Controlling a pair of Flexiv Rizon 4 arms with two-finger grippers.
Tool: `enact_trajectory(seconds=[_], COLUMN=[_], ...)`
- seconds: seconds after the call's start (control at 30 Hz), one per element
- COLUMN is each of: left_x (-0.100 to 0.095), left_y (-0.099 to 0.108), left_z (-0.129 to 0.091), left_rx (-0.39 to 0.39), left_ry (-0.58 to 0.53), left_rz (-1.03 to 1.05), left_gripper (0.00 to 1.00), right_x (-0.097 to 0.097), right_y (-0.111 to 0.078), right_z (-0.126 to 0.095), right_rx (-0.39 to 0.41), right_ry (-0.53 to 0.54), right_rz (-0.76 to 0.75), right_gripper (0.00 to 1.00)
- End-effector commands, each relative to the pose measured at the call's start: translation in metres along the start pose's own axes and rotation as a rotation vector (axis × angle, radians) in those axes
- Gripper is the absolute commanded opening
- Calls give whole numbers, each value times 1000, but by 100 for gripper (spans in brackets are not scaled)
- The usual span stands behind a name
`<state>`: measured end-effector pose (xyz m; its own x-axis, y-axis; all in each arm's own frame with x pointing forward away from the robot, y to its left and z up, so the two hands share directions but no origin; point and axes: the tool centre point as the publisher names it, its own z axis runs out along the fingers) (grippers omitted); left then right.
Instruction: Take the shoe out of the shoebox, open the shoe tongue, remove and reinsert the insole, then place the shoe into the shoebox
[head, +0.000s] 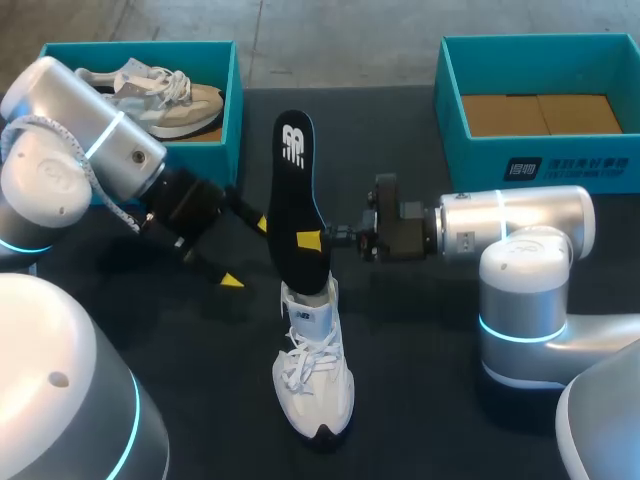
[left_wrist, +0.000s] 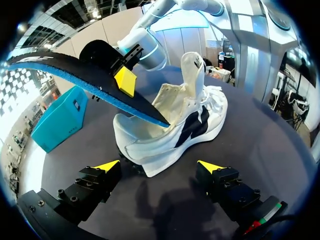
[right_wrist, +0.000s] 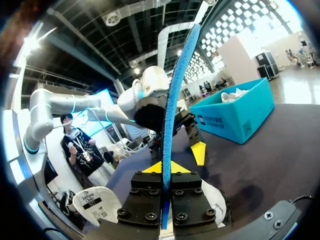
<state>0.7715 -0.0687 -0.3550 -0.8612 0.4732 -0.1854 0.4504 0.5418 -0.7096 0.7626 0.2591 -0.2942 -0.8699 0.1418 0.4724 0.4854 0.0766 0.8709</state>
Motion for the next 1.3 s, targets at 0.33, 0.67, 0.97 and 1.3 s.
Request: enact_trajectory(seconds=[0.33, 0.67, 0.97, 1.3], left_x=[-2, -2, -6, -7], left_y=[1, 1, 2, 4], left_z=[5, 7, 9, 11], left_rx=[-17, -21, -28, -40], left_ry=[26, 34, 45, 48], left_rz=[-19, -29, -37, -52], left_gripper=[100, 100, 100, 100], right_x=[-1, -5, -6, -7], right_y=[-2, -5, -6, -11], right_z=[0, -4, -4, -4], right_rx=[-1, 1, 4, 1], right_ry=[-8, -21, -22, -22], right_rz=[-2, 11, 13, 24], right_gripper=[0, 0, 0, 0])
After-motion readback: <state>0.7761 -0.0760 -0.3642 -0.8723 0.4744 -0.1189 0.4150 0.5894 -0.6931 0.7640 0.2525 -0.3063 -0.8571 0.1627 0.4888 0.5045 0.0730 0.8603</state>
